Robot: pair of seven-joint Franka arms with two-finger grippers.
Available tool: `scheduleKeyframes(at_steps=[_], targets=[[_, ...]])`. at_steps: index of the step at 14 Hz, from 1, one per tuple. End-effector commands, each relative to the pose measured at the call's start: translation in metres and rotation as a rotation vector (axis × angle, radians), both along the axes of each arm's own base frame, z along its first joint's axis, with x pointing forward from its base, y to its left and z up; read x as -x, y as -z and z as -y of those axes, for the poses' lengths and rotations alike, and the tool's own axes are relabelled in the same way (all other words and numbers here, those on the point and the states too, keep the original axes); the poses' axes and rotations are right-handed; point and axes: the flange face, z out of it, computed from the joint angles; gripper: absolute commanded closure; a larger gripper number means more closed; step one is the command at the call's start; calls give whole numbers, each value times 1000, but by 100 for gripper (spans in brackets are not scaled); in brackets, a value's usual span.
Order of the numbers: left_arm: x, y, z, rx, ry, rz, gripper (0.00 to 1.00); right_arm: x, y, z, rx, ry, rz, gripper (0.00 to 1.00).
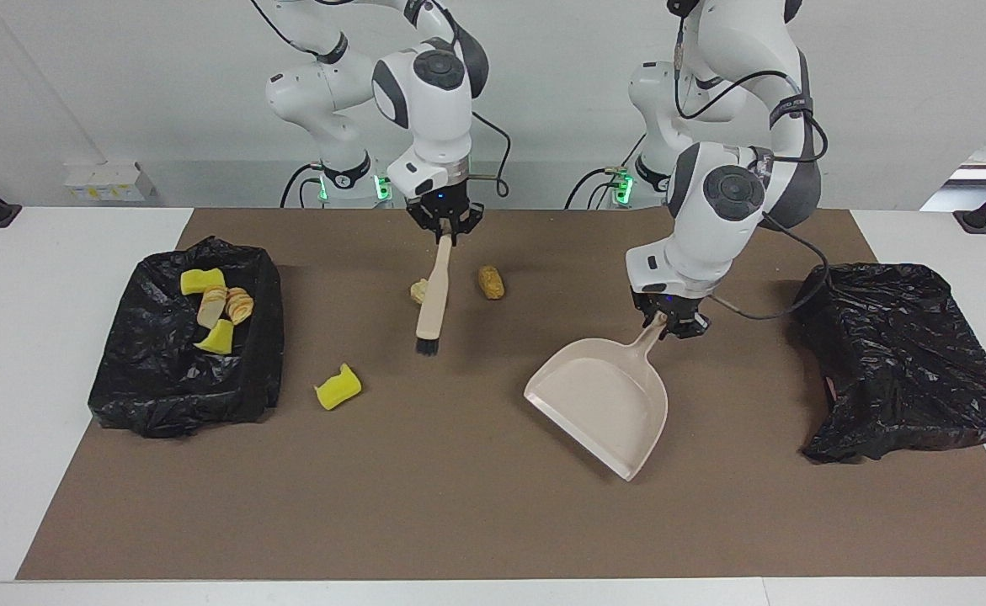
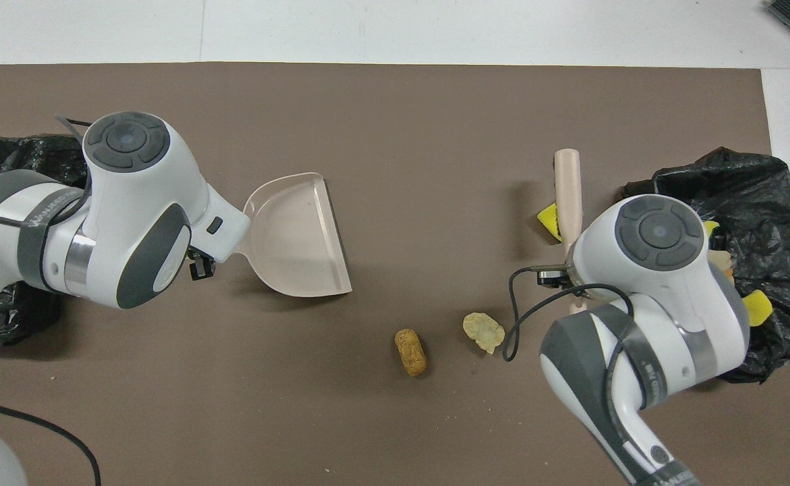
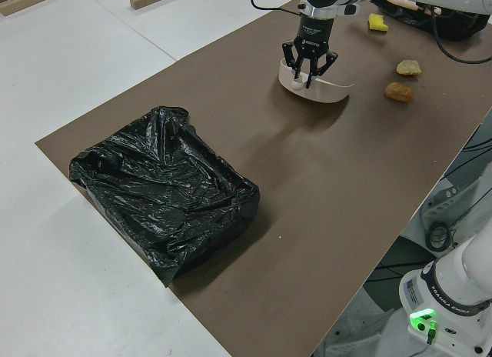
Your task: Sweep and dump trash in bin
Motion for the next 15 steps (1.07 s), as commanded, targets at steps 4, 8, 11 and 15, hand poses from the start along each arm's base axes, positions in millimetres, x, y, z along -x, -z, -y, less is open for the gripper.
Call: scheduleKeyframes(at_steps=[4, 8, 11, 15], targets=[[63, 10, 7, -28, 178, -30, 100, -25, 38, 51, 80, -74, -101, 100], [103, 25, 28, -21, 156, 10, 100, -25, 72, 41, 93, -94, -154, 100], [149, 32, 54, -22, 164, 32, 100, -14, 76, 2, 41, -137, -192, 100], [190, 33, 83, -31, 134, 59, 100, 10, 76, -69, -124, -143, -236, 100]])
